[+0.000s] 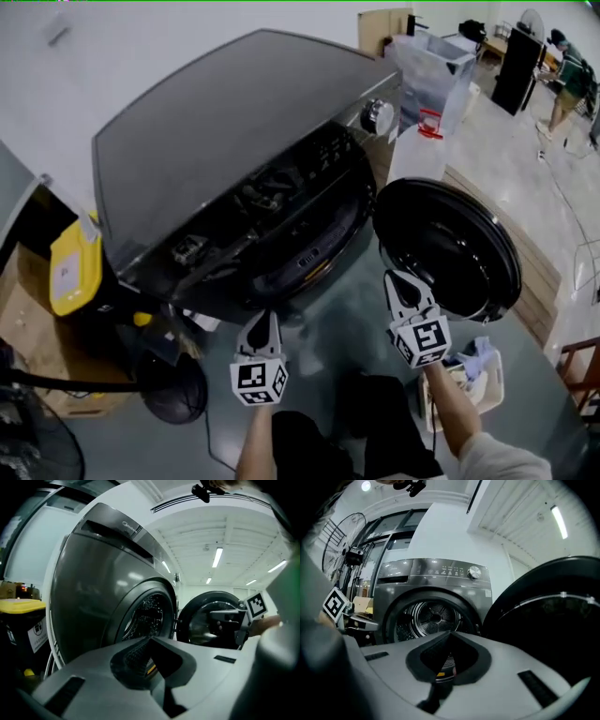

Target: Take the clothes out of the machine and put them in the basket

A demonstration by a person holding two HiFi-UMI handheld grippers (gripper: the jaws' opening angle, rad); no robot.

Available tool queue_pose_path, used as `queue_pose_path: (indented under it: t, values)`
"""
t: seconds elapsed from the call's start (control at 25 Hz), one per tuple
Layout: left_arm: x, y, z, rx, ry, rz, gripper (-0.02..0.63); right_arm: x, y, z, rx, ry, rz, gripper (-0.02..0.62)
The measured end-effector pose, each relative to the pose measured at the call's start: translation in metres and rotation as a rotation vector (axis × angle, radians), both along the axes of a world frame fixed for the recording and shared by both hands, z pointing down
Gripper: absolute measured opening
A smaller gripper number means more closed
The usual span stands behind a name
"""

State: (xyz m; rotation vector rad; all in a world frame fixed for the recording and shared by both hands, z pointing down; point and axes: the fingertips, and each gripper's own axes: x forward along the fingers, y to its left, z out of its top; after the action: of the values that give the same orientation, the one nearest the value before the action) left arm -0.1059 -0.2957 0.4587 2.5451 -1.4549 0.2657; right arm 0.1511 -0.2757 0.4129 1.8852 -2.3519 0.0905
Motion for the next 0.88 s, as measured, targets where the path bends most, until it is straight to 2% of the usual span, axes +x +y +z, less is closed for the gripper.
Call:
queue_pose_path:
  t: [0.24, 0.48, 0.72, 0.88]
  values:
    - [-0.013, 0.015, -0.101, -0.072, 0.01, -0.029, 0.018, -0.01, 0.004, -0.099, -0.065, -0.018, -0.012, 0.023]
    - [-0.028, 0.021, -0.226, -0.094, 0.009, -0.066, 0.018, -0.026, 0.0, -0.221, -0.093, -0.031, -0.016, 0.023]
    - [-0.039, 0.021, -0.355, -0.052, -0.002, -0.08, 0.018, -0.04, 0.004, -0.33, -0.091, -0.03, -0.02, 0.023]
    - [-0.042, 0.036, -0.432, -0.009, -0.02, -0.103, 0.018, -0.039, 0.025, -0.399, -0.067, -0.028, -0.034, 0.023]
